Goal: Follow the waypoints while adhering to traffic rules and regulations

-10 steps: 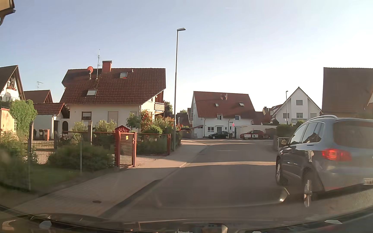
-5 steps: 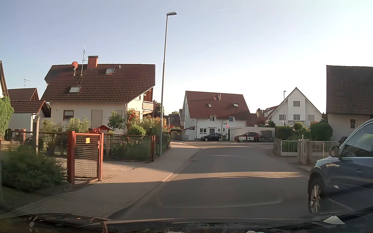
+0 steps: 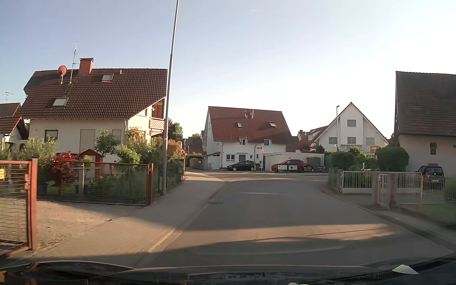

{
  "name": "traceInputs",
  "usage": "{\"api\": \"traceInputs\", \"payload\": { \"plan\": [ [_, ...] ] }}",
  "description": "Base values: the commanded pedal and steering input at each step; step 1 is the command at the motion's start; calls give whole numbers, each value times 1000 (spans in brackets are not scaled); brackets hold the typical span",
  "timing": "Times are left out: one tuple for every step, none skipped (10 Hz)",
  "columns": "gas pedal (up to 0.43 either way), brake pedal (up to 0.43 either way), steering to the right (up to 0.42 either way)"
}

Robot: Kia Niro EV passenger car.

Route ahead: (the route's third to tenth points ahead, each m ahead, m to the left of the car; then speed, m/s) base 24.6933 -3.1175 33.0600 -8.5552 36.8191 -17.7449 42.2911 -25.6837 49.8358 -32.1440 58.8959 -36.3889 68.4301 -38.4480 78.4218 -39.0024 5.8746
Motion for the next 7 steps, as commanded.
{"api": "traceInputs", "payload": {
  "plan": [
    [110, 0, 89],
    [110, 0, 89],
    [110, 0, 90],
    [110, 0, 90],
    [110, 0, 90],
    [110, 0, 87],
    [110, 0, 81]
  ]
}}
